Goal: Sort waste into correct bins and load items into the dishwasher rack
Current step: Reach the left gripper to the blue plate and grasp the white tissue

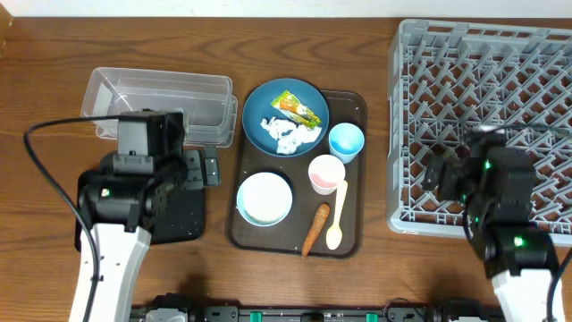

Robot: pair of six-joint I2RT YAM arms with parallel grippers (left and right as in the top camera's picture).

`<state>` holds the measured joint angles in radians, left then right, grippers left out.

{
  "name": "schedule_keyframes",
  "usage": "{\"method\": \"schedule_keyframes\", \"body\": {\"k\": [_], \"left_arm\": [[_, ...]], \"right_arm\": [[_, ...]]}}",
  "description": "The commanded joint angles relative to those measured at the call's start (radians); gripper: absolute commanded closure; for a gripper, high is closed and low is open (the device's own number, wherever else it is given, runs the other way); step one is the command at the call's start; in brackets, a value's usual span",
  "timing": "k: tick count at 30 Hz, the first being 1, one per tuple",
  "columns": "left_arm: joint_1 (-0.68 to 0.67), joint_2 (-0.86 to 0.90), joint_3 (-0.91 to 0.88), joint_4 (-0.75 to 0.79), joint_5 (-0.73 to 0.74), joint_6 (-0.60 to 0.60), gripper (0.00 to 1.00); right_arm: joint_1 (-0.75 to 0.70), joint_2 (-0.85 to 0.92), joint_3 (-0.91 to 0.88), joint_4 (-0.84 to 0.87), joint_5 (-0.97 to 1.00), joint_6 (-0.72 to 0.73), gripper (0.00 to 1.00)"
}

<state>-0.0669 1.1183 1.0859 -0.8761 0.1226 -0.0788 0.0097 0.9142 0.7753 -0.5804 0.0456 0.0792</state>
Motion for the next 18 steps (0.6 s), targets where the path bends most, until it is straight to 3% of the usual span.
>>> {"method": "schedule_keyframes", "body": {"k": [1,9,18], "left_arm": [[0.005,0.011,0.019,0.025,0.012,-0.013,0.03],[-0.017,0.048,0.025,0.195,0.051,-0.021,0.03],[-0.121,0.272,0.117,0.295,0.049,-0.019,0.03]], "right_arm": [[0.003,0.049,0.049,-0.014,0.004,-0.016,0.01],[0.003,0.058,0.049,0.025,-0.027,-0.016,0.01],[0.003,0.059,0.049,0.03,-0.027,-0.005,0.01]]}}
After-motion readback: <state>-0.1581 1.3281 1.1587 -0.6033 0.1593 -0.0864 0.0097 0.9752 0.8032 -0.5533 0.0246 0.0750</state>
